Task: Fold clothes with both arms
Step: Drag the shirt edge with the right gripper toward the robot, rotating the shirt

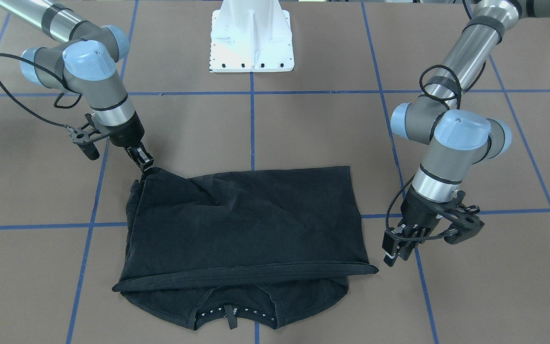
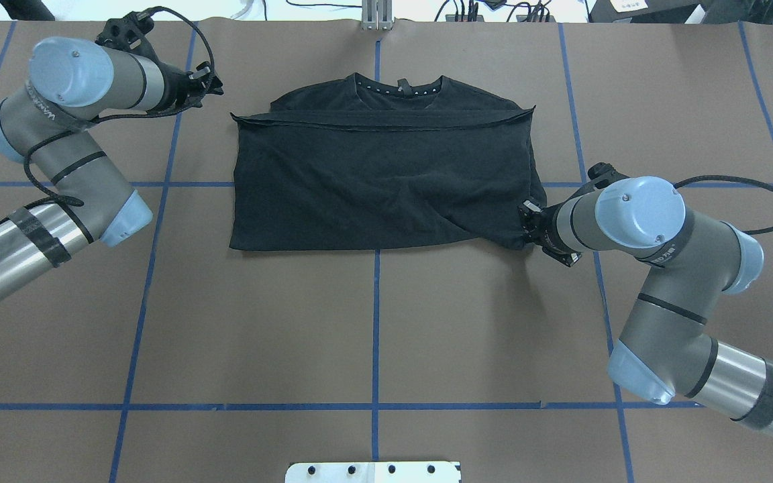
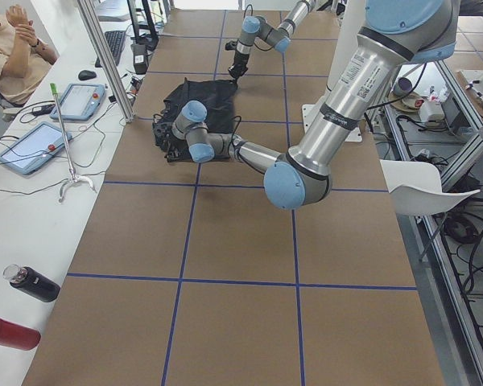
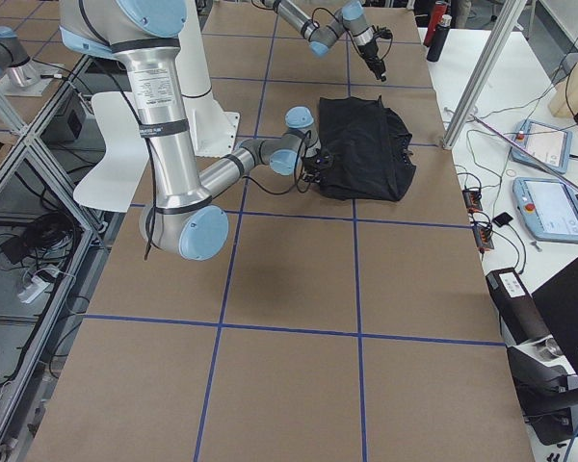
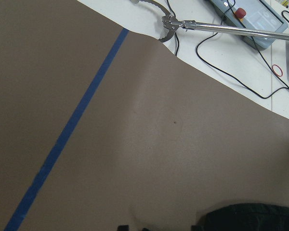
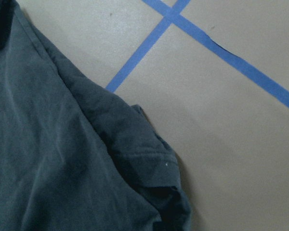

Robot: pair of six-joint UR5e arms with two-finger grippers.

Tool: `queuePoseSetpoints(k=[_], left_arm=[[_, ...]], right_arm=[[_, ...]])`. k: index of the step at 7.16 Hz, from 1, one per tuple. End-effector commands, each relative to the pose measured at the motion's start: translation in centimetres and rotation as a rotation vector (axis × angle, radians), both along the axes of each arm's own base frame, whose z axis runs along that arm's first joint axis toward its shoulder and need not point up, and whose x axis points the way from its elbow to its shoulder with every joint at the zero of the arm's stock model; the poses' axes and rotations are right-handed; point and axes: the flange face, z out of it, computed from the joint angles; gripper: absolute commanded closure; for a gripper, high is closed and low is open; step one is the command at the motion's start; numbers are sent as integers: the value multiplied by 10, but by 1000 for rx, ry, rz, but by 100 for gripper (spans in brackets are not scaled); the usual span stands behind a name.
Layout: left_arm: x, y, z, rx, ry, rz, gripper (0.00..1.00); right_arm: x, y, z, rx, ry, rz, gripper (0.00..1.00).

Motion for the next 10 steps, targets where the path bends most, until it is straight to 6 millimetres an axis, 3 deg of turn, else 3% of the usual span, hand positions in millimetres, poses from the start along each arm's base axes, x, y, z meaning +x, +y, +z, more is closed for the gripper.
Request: queuePoseSetpoints(k=[1,2,3,5,7,9,10], left_arm=[[0,0,-3,-3,8,-4,47],[0,0,-3,-11,14,-8,47],[1,1,-3,-11,16,-6,47],[1,4,-12,-15,41,-8,47],[2,8,-22,-3,54,-3,47],[4,14,-31,10,67,6,47],[7,21,-38,4,93,59,47]], right_arm=[[46,34,1,-5,-26,-24,100],[66,50,2,-3,-28,-26,100],[72,80,4,-14,-33,-81,100],[73,157,-5,-76,-76,-292,100],[36,233,-16,-119,-103,-516,100],[14,307,-34,-191,-124,-643,100],[10,326,-31,-204,-111,-676,45]])
